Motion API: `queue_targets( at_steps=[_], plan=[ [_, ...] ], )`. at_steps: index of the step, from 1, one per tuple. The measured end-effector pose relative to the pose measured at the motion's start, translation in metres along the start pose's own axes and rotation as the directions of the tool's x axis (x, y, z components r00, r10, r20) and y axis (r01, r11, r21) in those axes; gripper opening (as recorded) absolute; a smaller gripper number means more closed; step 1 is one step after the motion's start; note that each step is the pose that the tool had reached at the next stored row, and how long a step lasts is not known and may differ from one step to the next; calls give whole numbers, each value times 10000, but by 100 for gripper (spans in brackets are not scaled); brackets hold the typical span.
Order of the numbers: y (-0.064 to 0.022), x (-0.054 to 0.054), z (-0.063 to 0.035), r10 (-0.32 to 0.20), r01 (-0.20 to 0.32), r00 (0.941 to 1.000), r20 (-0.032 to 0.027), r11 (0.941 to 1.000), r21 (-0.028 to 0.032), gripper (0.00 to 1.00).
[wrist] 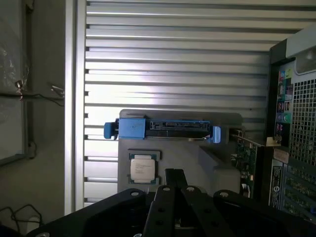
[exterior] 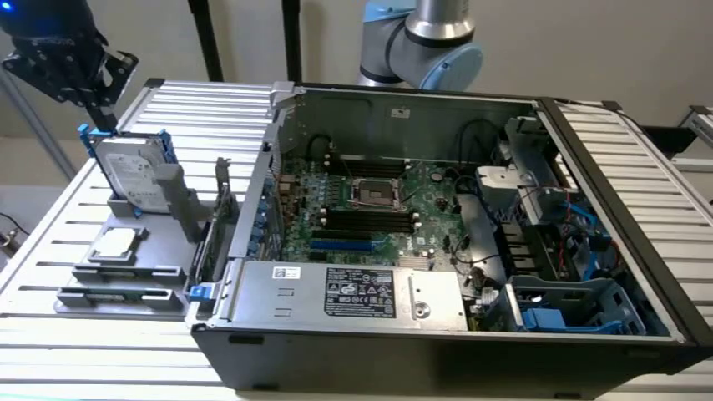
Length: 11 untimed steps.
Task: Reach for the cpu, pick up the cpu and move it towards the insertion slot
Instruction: 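Pick up the cpu and move it towards the insertion slot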
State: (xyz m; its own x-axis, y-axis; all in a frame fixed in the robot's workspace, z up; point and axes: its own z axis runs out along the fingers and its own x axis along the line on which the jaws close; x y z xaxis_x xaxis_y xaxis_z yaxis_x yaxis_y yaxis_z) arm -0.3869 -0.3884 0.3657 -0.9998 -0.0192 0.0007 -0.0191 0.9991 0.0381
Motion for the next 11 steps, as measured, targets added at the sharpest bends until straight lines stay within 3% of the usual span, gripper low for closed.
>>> queue_targets(
  at_steps=[4, 11],
  plan=[
    [-19, 69, 11, 1, -1, 10000, 1, 10000, 2, 11],
    [-149, 253, 29, 0, 0, 10000, -4, 10000, 3, 11]
  ],
)
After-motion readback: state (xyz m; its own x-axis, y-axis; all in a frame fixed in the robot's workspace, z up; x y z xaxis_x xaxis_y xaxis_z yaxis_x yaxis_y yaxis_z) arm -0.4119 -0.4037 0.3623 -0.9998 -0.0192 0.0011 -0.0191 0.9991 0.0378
